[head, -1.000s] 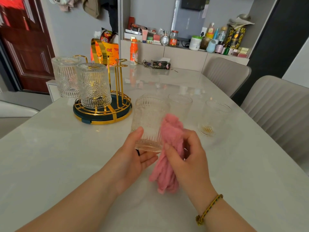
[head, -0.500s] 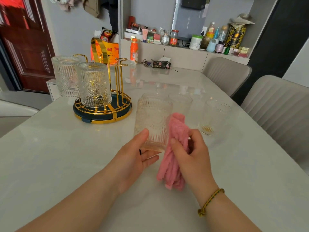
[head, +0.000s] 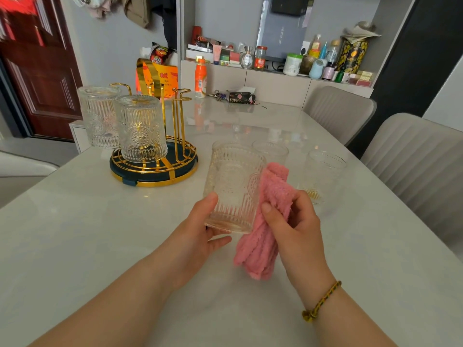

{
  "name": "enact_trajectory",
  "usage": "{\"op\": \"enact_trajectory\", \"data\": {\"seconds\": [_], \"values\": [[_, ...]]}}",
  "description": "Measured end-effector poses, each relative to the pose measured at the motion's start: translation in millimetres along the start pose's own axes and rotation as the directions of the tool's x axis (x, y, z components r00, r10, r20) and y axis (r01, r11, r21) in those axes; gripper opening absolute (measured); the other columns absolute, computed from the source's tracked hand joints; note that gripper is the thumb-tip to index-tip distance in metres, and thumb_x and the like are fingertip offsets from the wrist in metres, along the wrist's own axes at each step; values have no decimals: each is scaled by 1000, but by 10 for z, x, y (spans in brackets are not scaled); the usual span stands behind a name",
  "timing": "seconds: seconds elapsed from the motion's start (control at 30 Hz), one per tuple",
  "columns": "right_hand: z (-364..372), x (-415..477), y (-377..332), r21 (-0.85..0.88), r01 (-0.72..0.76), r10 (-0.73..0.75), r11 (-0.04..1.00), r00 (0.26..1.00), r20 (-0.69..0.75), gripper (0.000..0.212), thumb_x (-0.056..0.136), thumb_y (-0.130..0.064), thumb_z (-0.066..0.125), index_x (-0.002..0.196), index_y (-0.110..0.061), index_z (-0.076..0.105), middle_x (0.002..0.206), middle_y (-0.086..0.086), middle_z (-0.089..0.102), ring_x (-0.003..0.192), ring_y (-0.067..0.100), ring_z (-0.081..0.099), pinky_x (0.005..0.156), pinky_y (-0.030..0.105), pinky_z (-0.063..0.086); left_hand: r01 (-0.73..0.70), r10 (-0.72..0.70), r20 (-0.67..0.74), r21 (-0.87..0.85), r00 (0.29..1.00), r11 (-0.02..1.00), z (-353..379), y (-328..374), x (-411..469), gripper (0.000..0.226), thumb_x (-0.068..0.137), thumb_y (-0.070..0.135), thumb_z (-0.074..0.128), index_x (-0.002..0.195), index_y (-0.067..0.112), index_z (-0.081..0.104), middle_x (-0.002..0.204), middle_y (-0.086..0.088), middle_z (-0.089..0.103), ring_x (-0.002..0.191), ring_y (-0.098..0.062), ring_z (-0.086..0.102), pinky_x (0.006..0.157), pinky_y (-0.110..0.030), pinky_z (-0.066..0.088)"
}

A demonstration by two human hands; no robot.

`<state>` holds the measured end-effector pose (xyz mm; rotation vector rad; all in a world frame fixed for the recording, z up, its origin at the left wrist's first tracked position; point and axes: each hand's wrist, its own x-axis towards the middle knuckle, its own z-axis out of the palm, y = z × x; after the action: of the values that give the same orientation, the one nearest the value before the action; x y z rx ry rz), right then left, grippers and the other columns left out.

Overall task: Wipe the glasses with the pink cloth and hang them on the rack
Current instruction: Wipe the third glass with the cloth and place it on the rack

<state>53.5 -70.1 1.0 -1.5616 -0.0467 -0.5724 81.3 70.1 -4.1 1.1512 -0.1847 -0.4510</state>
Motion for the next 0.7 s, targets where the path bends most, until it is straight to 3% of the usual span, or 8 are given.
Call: {"op": "enact_trajectory", "data": {"seconds": [0.13,0.23,0.33,0.43,0.57,0.6,0.7], "values": [[3,-21,-24,17,29,-29,999,999,-37,25,79,1,60,73,-21,50,56,-18,60,53,-5,51,54,11,44,-59,57,21,80,998,995,-10,19,-11,34,71,49,45,91,26,59,90,7,71,93,-12,62,88,-25,48],[-20,-3,-40,-31,61,-63,998,996,-69,26,79,2,60,74,-22,50,58,-22,60,53,-7,51,54,8,43,-87,85,20,190,996,978,-30,1,0,43,70,57,48,96,25,59,89,10,74,91,-7,68,85,-18,52],[-50,17,-46,-97,84,-90,992,994,-59,29,79,2,61,74,-25,52,63,-17,61,58,-6,53,56,8,43,-13,14,-6,160,1000,987,-26,-24,35,50,70,49,46,107,17,55,98,0,72,88,-14,70,85,-24,52],[-28,-7,-14,-172,143,-145,975,989,0,30,77,1,62,75,-27,51,76,-17,58,68,-5,53,62,7,43,90,-90,-9,111,996,990,10,-10,43,31,88,37,42,106,15,55,101,-8,67,87,-20,66,83,-28,50],[55,-78,-3,-244,265,-234,933,961,151,18,66,-21,58,79,-32,51,96,-23,54,88,-7,53,73,5,40,60,-64,20,154,998,986,-49,-40,58,55,66,43,72,112,17,56,97,-4,71,91,-19,67,89,-32,52],[60,-73,-15,-228,265,-233,937,960,158,18,66,-23,57,79,-33,51,97,-24,54,88,-7,53,73,5,40,35,-40,26,169,999,985,-65,-44,56,63,58,46,71,112,18,56,95,-1,73,91,-17,68,88,-31,53],[-1,-11,-22,-151,209,-201,966,977,67,27,74,-7,62,78,-32,52,85,-30,59,77,-9,55,68,5,41,-23,13,58,166,998,986,-74,-44,55,71,46,51,64,110,21,56,95,1,74,90,-15,69,83,-27,55]]}}
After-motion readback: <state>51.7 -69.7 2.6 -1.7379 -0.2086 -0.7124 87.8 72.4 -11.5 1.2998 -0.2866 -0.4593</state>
